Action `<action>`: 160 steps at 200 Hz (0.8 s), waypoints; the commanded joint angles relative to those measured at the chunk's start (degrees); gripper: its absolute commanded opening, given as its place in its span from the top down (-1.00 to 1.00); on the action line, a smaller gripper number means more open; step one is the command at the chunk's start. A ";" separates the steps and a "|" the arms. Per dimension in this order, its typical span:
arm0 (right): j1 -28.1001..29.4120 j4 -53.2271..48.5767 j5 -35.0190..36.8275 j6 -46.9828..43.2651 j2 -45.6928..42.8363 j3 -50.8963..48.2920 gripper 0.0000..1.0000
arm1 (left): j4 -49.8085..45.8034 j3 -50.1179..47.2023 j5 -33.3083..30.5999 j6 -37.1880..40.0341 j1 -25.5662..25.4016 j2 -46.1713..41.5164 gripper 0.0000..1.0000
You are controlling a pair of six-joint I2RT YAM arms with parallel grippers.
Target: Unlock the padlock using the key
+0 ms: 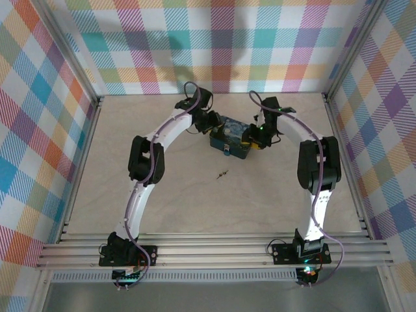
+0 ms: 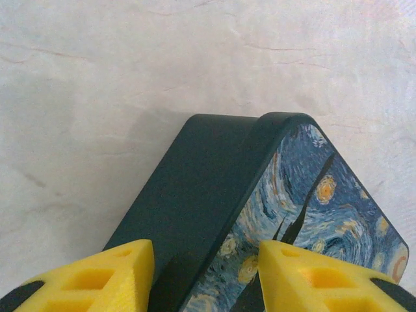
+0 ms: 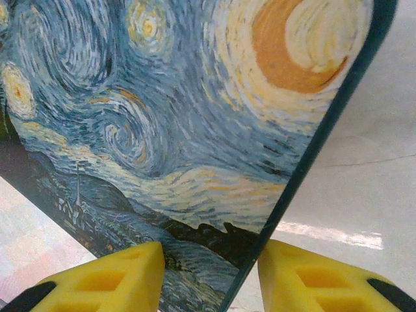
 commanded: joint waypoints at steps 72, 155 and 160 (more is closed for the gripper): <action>-1.56 -6.05 -1.22 -3.57 11.25 19.18 0.10 | -4.32 11.91 8.22 -0.86 -2.86 9.67 -0.01; -2.65 -11.26 0.03 -2.38 10.94 26.91 -0.44 | -8.63 11.17 0.34 7.65 0.94 2.70 -0.24; -2.69 -11.31 0.29 -2.26 10.05 26.19 -0.47 | -9.04 10.90 -0.36 8.50 1.25 2.00 -0.24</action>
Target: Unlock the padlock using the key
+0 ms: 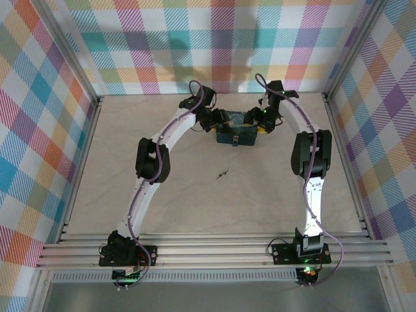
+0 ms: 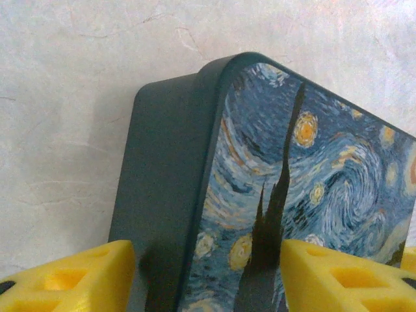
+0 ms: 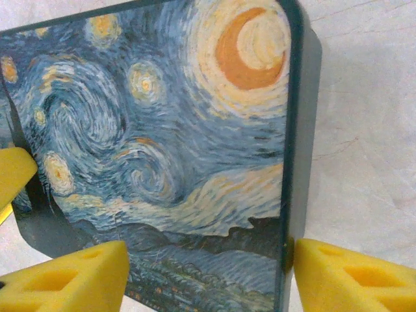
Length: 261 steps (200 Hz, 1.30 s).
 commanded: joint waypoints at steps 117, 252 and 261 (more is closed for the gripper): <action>0.41 16.37 1.04 3.84 -30.62 -39.99 -0.58 | 8.86 -53.38 -7.32 10.91 -0.83 -34.31 -0.26; 0.48 22.47 -0.02 5.74 -32.73 -49.62 -0.59 | -6.33 -38.73 -7.42 31.95 -15.85 -21.88 0.07; 0.50 22.25 0.43 5.37 -33.16 -49.93 -0.59 | -7.22 -38.06 -7.16 32.41 -15.87 -21.19 0.15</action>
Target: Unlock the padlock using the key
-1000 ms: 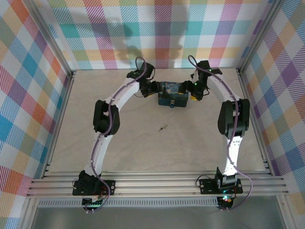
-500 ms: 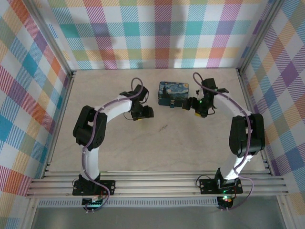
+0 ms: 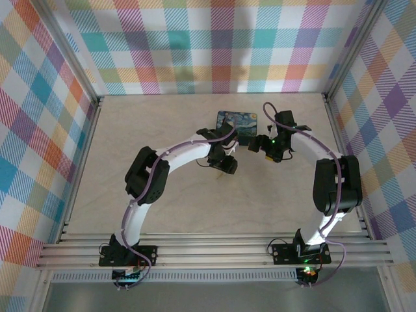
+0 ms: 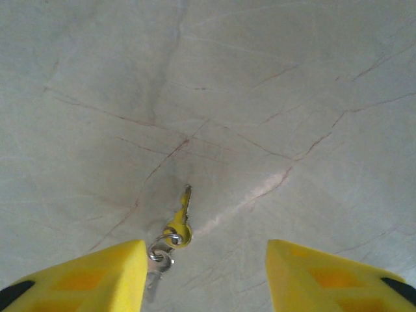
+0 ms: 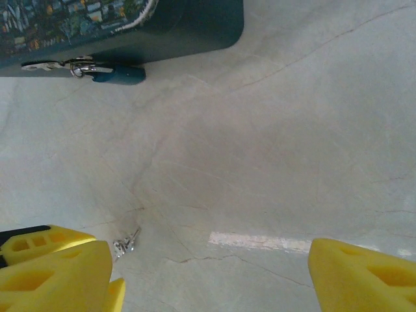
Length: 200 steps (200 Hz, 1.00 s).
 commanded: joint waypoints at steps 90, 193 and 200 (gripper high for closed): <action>0.08 1.79 -0.58 -0.06 -1.99 -2.91 -0.60 | -7.34 2.60 -3.55 5.15 -1.40 3.88 0.11; 0.09 1.97 -0.36 0.06 -3.18 -3.67 -0.60 | -5.30 1.67 -7.91 6.75 -2.49 3.29 0.73; 0.08 1.99 -0.61 0.19 -3.18 -3.69 -0.60 | -4.76 0.89 -7.57 6.84 -2.53 2.60 0.80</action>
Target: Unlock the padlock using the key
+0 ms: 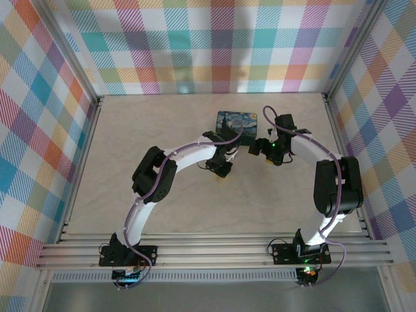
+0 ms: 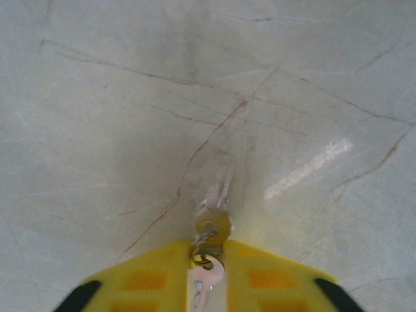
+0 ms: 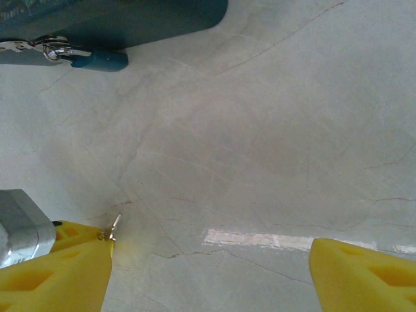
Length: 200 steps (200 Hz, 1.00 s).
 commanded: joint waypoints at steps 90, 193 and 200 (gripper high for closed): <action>0.00 3.14 -8.00 2.05 -1.32 -0.43 -0.57 | 5.68 -5.34 3.09 -0.70 -0.29 -6.17 1.00; -3.84 23.70 -24.09 9.79 -2.95 -9.81 -0.31 | 6.92 -3.93 9.22 -6.05 3.84 -9.86 1.00; -3.84 25.74 -24.52 8.87 -4.02 -10.77 -0.27 | 6.74 -3.77 9.65 -6.22 4.23 -10.17 1.00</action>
